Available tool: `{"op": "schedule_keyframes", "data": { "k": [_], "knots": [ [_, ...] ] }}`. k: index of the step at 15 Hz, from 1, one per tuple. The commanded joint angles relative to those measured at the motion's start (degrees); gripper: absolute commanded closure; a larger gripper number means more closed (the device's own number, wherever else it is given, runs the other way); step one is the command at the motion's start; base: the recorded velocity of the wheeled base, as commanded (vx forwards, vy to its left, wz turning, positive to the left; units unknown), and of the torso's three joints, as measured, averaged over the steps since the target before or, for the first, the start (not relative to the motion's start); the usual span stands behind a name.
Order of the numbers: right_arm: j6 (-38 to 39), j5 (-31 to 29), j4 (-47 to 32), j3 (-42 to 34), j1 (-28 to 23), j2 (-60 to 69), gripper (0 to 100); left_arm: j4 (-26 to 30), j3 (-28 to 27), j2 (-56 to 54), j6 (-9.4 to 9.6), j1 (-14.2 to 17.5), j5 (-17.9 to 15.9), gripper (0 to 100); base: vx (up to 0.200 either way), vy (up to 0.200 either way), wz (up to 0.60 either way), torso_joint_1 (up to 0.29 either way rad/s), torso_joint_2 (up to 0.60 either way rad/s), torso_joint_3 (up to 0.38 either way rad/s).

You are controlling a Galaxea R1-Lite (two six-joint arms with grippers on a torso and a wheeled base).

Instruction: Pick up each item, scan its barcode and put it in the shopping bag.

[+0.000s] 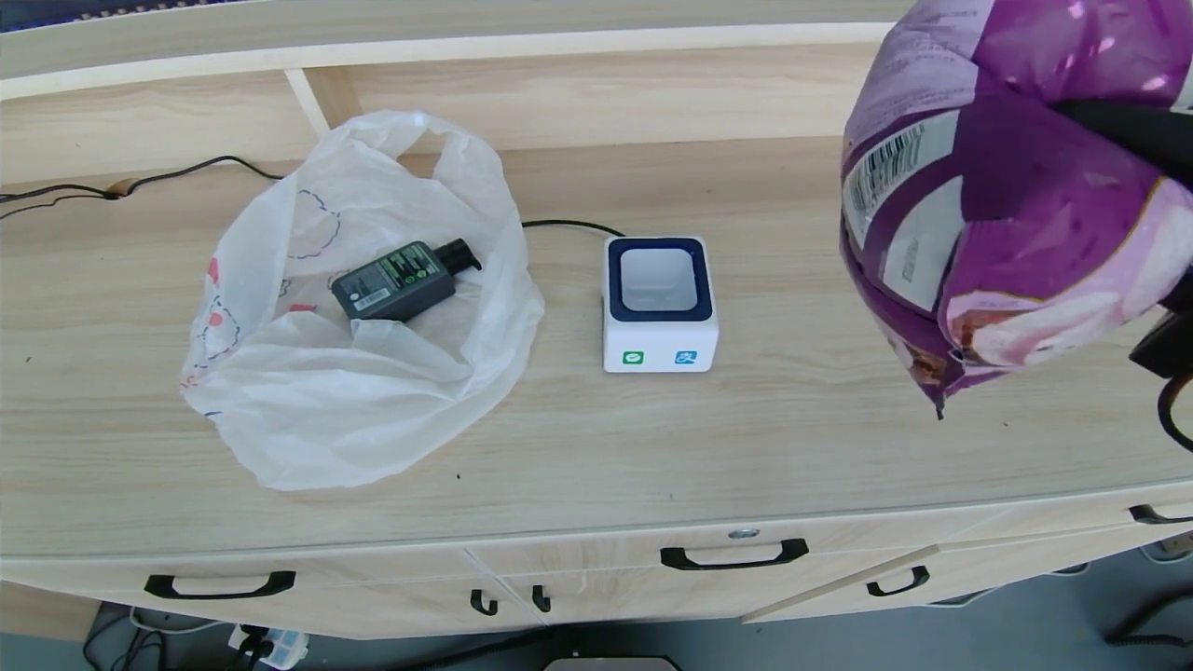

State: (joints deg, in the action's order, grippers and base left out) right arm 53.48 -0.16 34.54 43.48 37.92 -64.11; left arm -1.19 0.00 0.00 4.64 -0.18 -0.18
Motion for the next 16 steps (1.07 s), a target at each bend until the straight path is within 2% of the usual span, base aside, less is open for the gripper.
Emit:
{"op": "schedule_keyframes", "data": {
  "k": [1,2,3,8,10,13,16],
  "knots": [
    [0.6,10.2,2.4,-7.7,0.1,6.9,100,0.0,0.0,0.0,0.01,0.0,0.0,0,0.000,0.000,0.00,0.000,0.00,0.000],
    [2.2,15.2,2.5,-11.2,0.1,9.6,100,0.0,0.0,0.1,0.01,0.0,0.0,0,0.000,0.000,0.00,0.000,0.00,0.000],
    [4.4,16.3,2.7,-12.6,0.2,10.6,100,0.0,0.0,0.0,0.01,0.0,0.0,0,0.000,0.000,0.00,0.000,0.00,0.000],
    [12.7,16.3,5.5,-9.6,0.3,8.8,100,-0.1,0.0,0.1,0.10,0.0,0.0,0,0.000,0.000,0.00,0.000,0.00,0.000],
    [13.2,16.4,7.5,-9.5,0.3,6.2,100,-0.1,0.0,0.1,0.10,0.0,0.0,0,0.000,0.000,0.00,0.000,0.00,0.000],
    [17.6,19.8,19.3,-9.3,0.8,-0.5,100,-0.1,0.0,0.0,0.10,0.0,0.0,0,0.000,0.000,0.00,0.000,0.00,0.000],
    [20.5,20.0,21.9,-11.8,3.7,-0.9,100,-0.1,0.0,0.0,-0.07,0.0,0.0,0,0.000,0.000,0.00,0.000,0.00,0.000]
  ]
}}
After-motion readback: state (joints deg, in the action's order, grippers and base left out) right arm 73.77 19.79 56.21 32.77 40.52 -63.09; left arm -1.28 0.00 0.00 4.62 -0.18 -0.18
